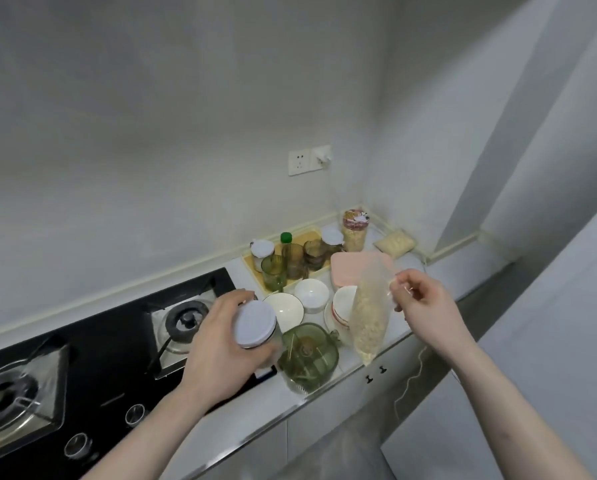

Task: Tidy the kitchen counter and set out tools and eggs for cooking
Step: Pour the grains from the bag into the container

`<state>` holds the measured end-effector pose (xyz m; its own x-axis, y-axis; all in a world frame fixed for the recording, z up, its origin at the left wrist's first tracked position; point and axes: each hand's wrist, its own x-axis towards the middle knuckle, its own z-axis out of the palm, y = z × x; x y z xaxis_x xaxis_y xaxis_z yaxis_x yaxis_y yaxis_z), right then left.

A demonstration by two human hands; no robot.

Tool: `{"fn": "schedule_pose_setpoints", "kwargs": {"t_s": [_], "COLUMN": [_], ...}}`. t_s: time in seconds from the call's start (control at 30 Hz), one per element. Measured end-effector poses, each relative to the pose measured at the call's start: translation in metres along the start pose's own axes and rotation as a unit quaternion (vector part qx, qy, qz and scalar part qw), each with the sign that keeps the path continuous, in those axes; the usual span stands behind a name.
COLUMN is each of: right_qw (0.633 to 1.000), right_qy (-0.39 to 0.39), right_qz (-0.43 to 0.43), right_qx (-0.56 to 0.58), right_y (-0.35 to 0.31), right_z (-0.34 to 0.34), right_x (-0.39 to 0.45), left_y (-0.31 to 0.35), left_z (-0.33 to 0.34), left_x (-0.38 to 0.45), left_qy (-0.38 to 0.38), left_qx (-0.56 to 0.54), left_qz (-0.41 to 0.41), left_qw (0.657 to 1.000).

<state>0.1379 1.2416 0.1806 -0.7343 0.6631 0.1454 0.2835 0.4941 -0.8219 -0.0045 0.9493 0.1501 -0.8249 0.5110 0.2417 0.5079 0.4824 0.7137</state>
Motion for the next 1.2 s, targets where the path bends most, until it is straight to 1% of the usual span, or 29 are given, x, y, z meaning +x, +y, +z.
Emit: {"fn": "schedule_pose_setpoints", "kwargs": {"t_s": [0.13,0.33,0.5,0.63,0.8,1.07,1.2], "right_qw": [1.0,0.998,0.995,0.988,0.976,0.963,0.956], "right_qy": [0.018,0.055,0.085,0.113,0.13,0.104,0.093], "right_qz": [0.004,0.018,0.036,0.073,0.159,0.24,0.268], "right_qx": [-0.009,0.009,0.049,0.077,0.073,0.068,0.077], "right_y": [0.025,0.067,0.1,0.115,0.141,0.174,0.173], "right_z": [-0.014,-0.026,-0.011,0.012,0.037,0.066,0.072], "right_x": [0.077,0.184,0.293,0.352,0.397,0.427,0.426], "left_y": [0.014,0.029,0.045,0.053,0.056,0.047,0.042], "left_z": [0.021,0.057,0.091,0.106,0.115,0.119,0.123], "left_x": [0.052,0.115,0.163,0.184,0.202,0.217,0.217], "left_qy": [0.002,0.024,0.049,0.065,0.067,0.081,0.076], "left_qx": [0.01,0.011,0.028,0.023,0.026,0.055,0.063], "left_qz": [0.015,-0.006,-0.027,-0.037,-0.038,-0.046,-0.054], "left_qw": [1.0,1.0,0.998,0.997,0.997,0.994,0.994]}}
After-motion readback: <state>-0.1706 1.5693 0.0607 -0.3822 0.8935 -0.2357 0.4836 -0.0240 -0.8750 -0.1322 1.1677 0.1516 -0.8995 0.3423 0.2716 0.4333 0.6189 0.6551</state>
